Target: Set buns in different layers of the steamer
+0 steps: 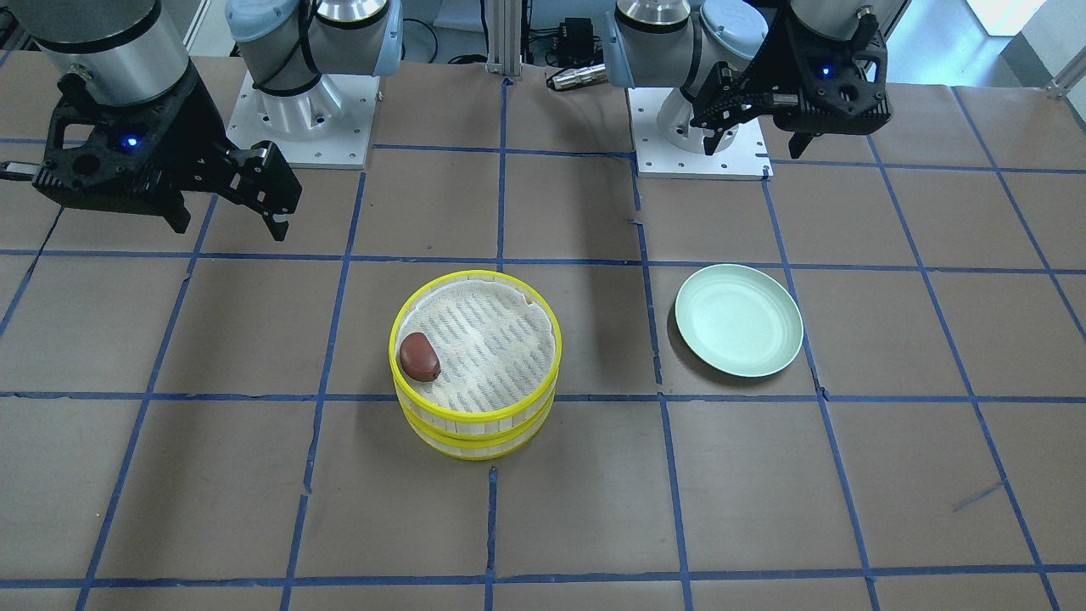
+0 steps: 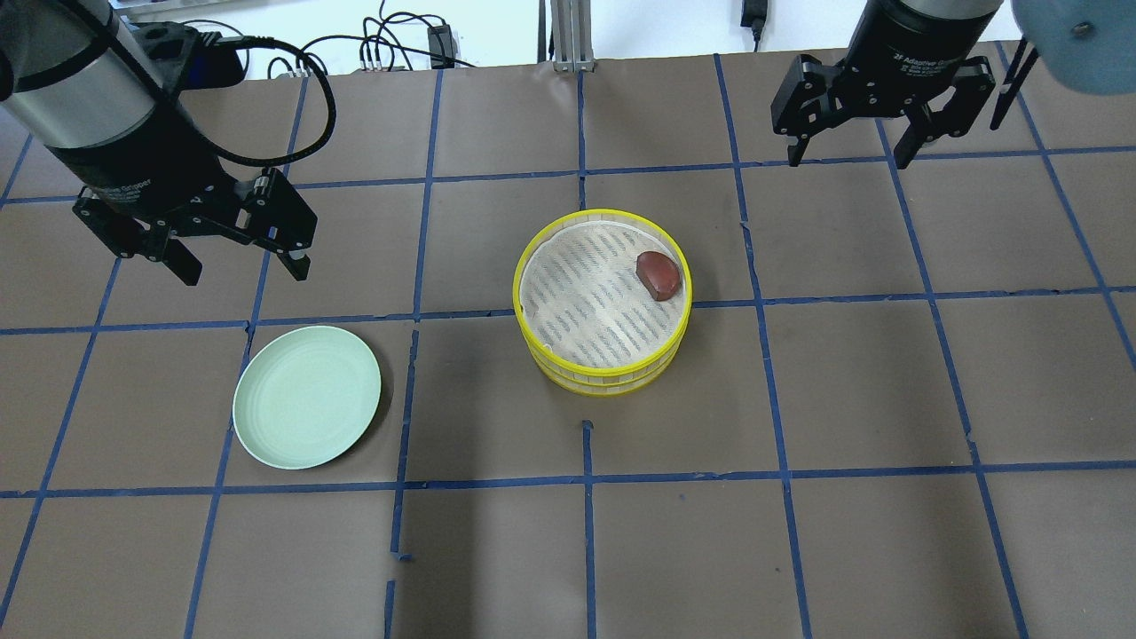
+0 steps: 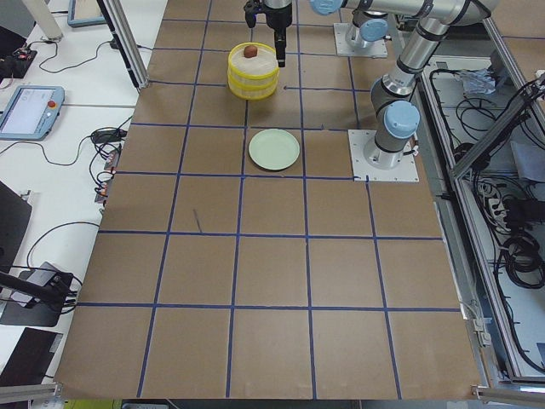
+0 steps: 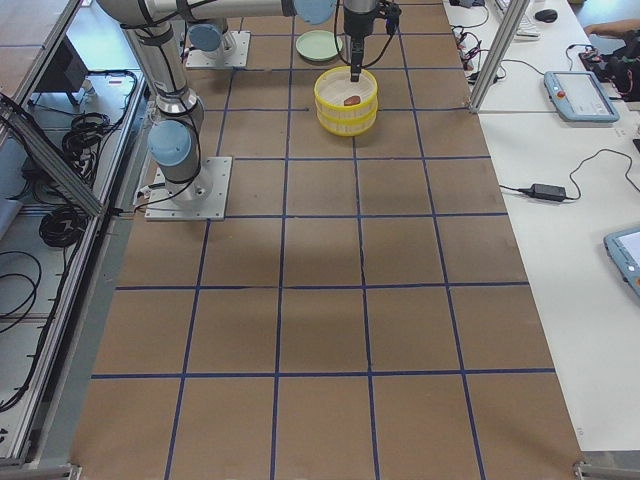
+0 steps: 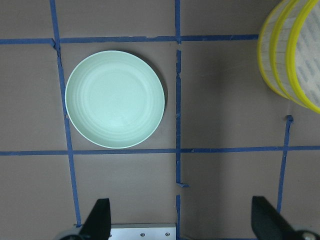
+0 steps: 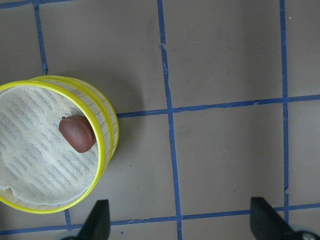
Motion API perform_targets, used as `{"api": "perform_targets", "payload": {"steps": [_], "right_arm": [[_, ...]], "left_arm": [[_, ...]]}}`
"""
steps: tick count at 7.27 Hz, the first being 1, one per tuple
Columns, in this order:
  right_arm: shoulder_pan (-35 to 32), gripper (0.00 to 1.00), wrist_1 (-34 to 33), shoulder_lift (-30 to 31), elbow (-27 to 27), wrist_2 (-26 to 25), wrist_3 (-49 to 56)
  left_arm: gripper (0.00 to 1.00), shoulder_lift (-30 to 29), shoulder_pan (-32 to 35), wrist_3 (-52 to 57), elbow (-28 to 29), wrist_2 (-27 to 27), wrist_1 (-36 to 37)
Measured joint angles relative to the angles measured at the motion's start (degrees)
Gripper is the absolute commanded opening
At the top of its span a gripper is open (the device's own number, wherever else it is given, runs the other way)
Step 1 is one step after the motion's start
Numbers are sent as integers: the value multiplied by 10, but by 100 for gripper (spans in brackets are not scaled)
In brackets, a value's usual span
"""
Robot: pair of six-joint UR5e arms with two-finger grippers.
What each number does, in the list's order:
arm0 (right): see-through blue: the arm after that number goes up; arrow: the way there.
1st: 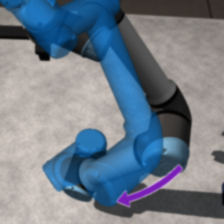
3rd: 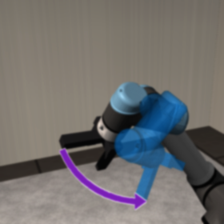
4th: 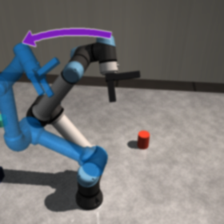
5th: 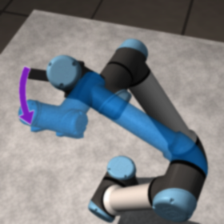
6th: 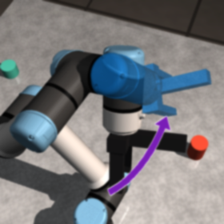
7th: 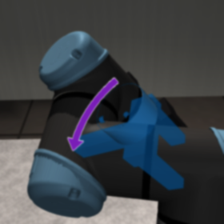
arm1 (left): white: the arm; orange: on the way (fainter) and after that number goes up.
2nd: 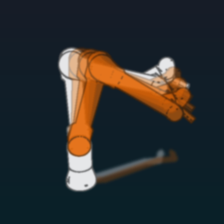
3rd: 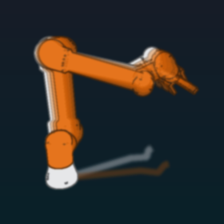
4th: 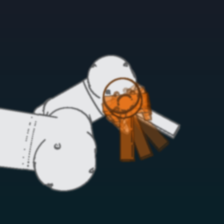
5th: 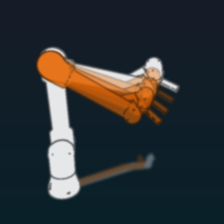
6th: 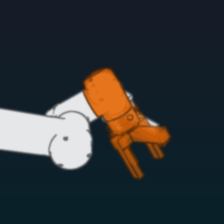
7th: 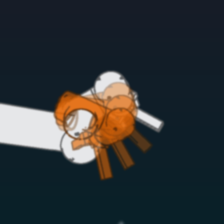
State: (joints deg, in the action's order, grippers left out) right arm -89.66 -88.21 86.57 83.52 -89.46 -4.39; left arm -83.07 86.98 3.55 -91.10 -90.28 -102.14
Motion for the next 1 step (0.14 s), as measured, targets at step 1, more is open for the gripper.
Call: {"api": "perform_targets", "payload": {"steps": [1], "right_arm": [[0, 100, 0, 0, 0, 0, 0]], "left_arm": [[100, 1, 0, 2, -2, 0, -1]]}}
